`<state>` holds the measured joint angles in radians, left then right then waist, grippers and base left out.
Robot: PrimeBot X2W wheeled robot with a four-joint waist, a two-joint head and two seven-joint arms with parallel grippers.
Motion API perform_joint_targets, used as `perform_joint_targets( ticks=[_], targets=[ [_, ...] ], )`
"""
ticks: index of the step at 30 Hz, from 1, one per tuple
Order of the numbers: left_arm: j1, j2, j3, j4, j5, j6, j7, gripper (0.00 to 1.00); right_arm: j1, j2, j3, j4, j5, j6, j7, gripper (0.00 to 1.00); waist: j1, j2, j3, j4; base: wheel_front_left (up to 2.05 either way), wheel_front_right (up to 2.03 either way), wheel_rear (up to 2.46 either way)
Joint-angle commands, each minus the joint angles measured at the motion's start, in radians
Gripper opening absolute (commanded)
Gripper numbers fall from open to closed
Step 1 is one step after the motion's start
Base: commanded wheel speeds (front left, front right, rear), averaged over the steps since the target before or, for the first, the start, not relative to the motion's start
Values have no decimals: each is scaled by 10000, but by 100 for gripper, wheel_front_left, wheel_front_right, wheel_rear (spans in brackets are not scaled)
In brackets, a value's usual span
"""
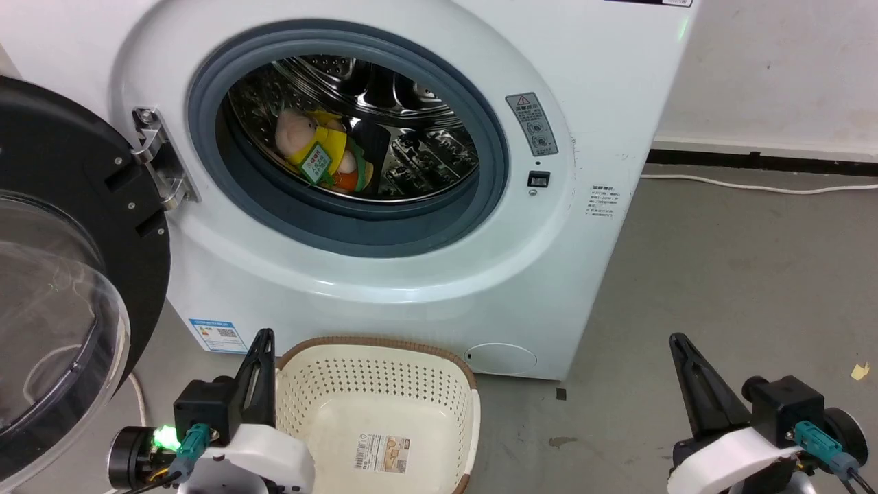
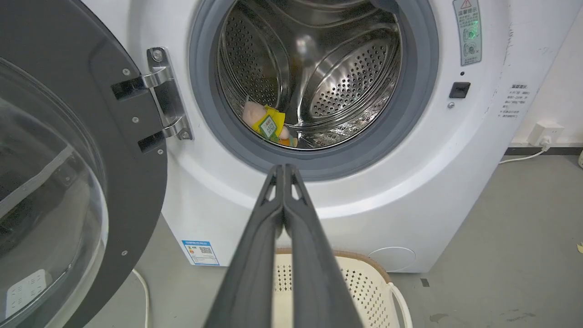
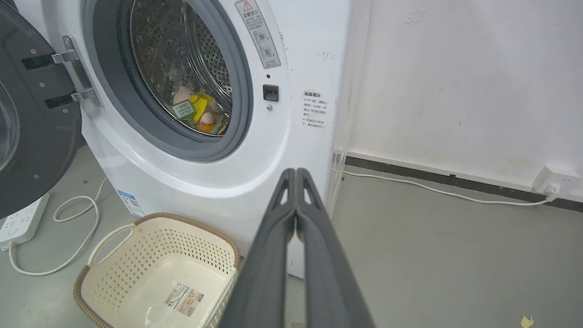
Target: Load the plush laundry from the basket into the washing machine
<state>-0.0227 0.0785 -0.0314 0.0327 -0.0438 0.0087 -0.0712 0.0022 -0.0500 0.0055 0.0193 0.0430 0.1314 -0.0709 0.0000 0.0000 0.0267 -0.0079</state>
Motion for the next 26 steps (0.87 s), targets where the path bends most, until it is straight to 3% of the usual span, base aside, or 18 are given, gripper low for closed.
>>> perform_joint_targets(
  ticks=[1,26],
  targets=[
    [152,-44,47,-79,120,-28,67,0,-16,-2,-22,-72,-77,-6,61,0,0,0,-15,5,0,0,0],
    [211,-233,258,-275,372,-75,578,0,-20,-2,-48,-168,-357,-7,574,0,0,0,-215,64,0,0,0]
  ],
)
